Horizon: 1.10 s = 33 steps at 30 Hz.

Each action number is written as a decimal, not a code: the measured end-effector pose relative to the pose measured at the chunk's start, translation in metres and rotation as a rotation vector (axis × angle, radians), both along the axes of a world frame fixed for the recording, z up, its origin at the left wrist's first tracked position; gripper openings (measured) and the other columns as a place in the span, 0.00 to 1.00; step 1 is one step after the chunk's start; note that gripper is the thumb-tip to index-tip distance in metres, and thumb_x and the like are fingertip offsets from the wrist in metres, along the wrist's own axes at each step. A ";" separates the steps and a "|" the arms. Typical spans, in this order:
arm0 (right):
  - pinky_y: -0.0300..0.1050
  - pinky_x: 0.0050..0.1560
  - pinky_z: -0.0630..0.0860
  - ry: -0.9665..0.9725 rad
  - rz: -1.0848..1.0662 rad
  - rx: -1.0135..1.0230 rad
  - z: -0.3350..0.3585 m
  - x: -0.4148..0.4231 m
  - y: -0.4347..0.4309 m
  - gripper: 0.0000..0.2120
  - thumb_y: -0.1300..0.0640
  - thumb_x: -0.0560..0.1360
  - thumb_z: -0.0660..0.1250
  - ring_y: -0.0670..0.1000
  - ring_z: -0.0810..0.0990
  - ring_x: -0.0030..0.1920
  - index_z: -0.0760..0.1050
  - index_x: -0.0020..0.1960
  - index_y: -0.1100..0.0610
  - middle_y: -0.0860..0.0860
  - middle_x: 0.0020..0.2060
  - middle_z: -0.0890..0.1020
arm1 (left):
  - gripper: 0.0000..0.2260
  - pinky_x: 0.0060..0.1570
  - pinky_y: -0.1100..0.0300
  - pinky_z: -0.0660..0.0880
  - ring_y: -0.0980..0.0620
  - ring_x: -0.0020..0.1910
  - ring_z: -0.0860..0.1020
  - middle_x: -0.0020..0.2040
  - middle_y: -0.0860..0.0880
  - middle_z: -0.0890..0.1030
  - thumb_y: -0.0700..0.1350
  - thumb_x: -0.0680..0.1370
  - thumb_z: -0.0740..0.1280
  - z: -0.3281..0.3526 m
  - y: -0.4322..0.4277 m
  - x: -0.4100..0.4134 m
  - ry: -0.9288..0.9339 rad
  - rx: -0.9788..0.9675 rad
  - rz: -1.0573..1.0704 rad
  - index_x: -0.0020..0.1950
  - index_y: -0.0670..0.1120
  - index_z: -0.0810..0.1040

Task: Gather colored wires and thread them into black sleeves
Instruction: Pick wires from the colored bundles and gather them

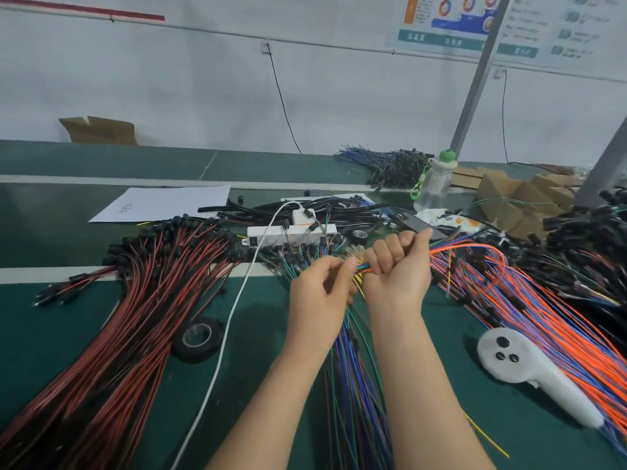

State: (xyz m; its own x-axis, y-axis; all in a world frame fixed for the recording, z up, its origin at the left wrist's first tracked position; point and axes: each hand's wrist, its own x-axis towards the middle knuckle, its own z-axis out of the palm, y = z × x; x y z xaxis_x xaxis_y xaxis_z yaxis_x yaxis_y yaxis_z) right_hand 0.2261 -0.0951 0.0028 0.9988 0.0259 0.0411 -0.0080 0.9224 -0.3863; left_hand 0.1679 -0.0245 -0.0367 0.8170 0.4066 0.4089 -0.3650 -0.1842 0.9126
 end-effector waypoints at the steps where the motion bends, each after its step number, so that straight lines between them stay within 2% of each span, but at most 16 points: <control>1: 0.36 0.18 0.50 0.001 -0.023 0.000 0.001 0.009 -0.001 0.22 0.45 0.83 0.51 0.44 0.53 0.17 0.60 0.32 0.54 0.45 0.19 0.57 | 0.08 0.34 0.59 0.75 0.57 0.28 0.74 0.29 0.53 0.78 0.41 0.78 0.65 -0.001 -0.001 0.008 0.006 -0.028 -0.043 0.39 0.50 0.77; 3: 0.36 0.18 0.50 0.013 -0.052 0.009 0.000 0.029 -0.003 0.22 0.45 0.83 0.51 0.44 0.53 0.17 0.60 0.32 0.54 0.45 0.19 0.57 | 0.10 0.35 0.63 0.76 0.58 0.29 0.76 0.32 0.53 0.79 0.37 0.78 0.64 -0.002 -0.003 0.025 0.007 -0.010 -0.077 0.42 0.52 0.78; 6: 0.36 0.18 0.49 0.029 -0.081 0.031 -0.001 0.065 -0.006 0.22 0.45 0.83 0.50 0.44 0.53 0.17 0.59 0.32 0.53 0.45 0.18 0.57 | 0.11 0.34 0.66 0.75 0.59 0.29 0.78 0.32 0.51 0.79 0.36 0.78 0.63 0.000 0.000 0.063 0.053 0.015 -0.127 0.41 0.51 0.78; 7: 0.36 0.18 0.49 0.033 -0.096 0.040 -0.002 0.078 -0.009 0.22 0.45 0.83 0.50 0.44 0.53 0.17 0.59 0.32 0.53 0.45 0.18 0.57 | 0.11 0.36 0.65 0.76 0.58 0.31 0.79 0.33 0.51 0.80 0.37 0.78 0.64 0.002 0.002 0.078 0.081 0.029 -0.152 0.41 0.51 0.78; 9: 0.36 0.20 0.49 0.034 -0.156 0.031 -0.002 0.106 -0.017 0.22 0.45 0.83 0.50 0.45 0.54 0.17 0.60 0.33 0.53 0.46 0.19 0.57 | 0.05 0.46 0.60 0.77 0.55 0.41 0.82 0.41 0.50 0.83 0.42 0.79 0.64 0.005 0.008 0.113 0.135 0.117 -0.124 0.46 0.49 0.79; 10: 0.36 0.20 0.50 0.037 -0.202 0.007 -0.002 0.121 -0.021 0.22 0.45 0.83 0.51 0.45 0.54 0.18 0.60 0.33 0.54 0.46 0.19 0.57 | 0.06 0.51 0.59 0.75 0.54 0.47 0.82 0.46 0.49 0.83 0.45 0.79 0.63 0.005 0.011 0.133 0.174 0.205 -0.055 0.52 0.47 0.80; 12: 0.35 0.21 0.51 0.059 -0.298 -0.064 -0.002 0.148 -0.028 0.22 0.46 0.83 0.51 0.46 0.55 0.19 0.60 0.33 0.54 0.46 0.19 0.58 | 0.11 0.53 0.60 0.71 0.50 0.54 0.78 0.55 0.48 0.81 0.44 0.81 0.60 0.004 0.015 0.173 0.315 0.441 0.107 0.60 0.45 0.77; 15: 0.34 0.22 0.51 0.134 -0.407 -0.165 -0.007 0.186 -0.030 0.22 0.47 0.83 0.52 0.47 0.55 0.19 0.60 0.32 0.54 0.46 0.19 0.58 | 0.10 0.50 0.53 0.71 0.42 0.56 0.76 0.57 0.42 0.78 0.38 0.78 0.59 -0.002 0.008 0.229 0.587 0.848 0.149 0.57 0.42 0.76; 18: 0.34 0.22 0.52 0.181 -0.471 -0.218 -0.018 0.213 -0.027 0.23 0.46 0.83 0.53 0.47 0.55 0.19 0.61 0.32 0.54 0.46 0.19 0.59 | 0.11 0.56 0.50 0.69 0.41 0.60 0.72 0.60 0.41 0.75 0.41 0.78 0.61 -0.014 0.003 0.272 0.741 1.053 0.120 0.59 0.41 0.74; 21: 0.33 0.21 0.53 0.195 -0.512 -0.249 -0.031 0.234 -0.025 0.22 0.47 0.83 0.54 0.47 0.55 0.18 0.61 0.32 0.55 0.46 0.19 0.59 | 0.18 0.69 0.44 0.56 0.41 0.68 0.65 0.67 0.41 0.70 0.45 0.78 0.61 -0.030 0.006 0.305 0.869 1.134 0.140 0.67 0.42 0.67; 23: 0.33 0.21 0.53 0.216 -0.523 -0.268 -0.038 0.244 -0.025 0.22 0.47 0.82 0.54 0.46 0.56 0.18 0.61 0.32 0.55 0.46 0.18 0.59 | 0.20 0.71 0.40 0.49 0.40 0.69 0.63 0.69 0.41 0.68 0.44 0.77 0.61 -0.035 0.005 0.322 0.930 1.126 0.131 0.69 0.43 0.65; 25: 0.33 0.21 0.53 0.233 -0.527 -0.277 -0.042 0.249 -0.025 0.21 0.48 0.83 0.54 0.47 0.56 0.18 0.61 0.33 0.55 0.46 0.19 0.59 | 0.21 0.70 0.39 0.51 0.40 0.69 0.64 0.68 0.40 0.68 0.41 0.76 0.61 -0.035 0.002 0.330 0.957 1.112 0.097 0.69 0.43 0.65; 27: 0.34 0.21 0.52 0.239 -0.528 -0.276 -0.042 0.249 -0.026 0.21 0.47 0.83 0.54 0.46 0.55 0.19 0.61 0.33 0.55 0.46 0.19 0.59 | 0.20 0.67 0.43 0.56 0.41 0.67 0.65 0.66 0.41 0.69 0.40 0.75 0.61 -0.034 -0.002 0.331 0.920 1.145 0.107 0.67 0.45 0.69; 29: 0.34 0.22 0.52 0.239 -0.531 -0.269 -0.040 0.247 -0.028 0.21 0.48 0.83 0.53 0.46 0.55 0.19 0.61 0.33 0.55 0.46 0.19 0.59 | 0.15 0.62 0.47 0.60 0.43 0.64 0.67 0.63 0.43 0.72 0.40 0.77 0.60 -0.031 -0.002 0.329 0.776 1.176 0.171 0.63 0.46 0.72; 31: 0.33 0.22 0.52 0.242 -0.539 -0.266 -0.035 0.241 -0.033 0.21 0.48 0.83 0.53 0.46 0.55 0.18 0.61 0.33 0.55 0.46 0.19 0.59 | 0.12 0.58 0.50 0.62 0.44 0.60 0.70 0.61 0.44 0.73 0.39 0.80 0.58 -0.020 0.000 0.321 0.526 1.114 0.243 0.62 0.46 0.73; 33: 0.33 0.21 0.52 0.230 -0.535 -0.262 -0.027 0.231 -0.037 0.21 0.49 0.83 0.53 0.46 0.56 0.18 0.62 0.33 0.56 0.45 0.19 0.59 | 0.11 0.48 0.52 0.65 0.44 0.51 0.73 0.59 0.43 0.72 0.40 0.82 0.56 0.009 -0.001 0.309 0.224 0.974 0.281 0.63 0.43 0.70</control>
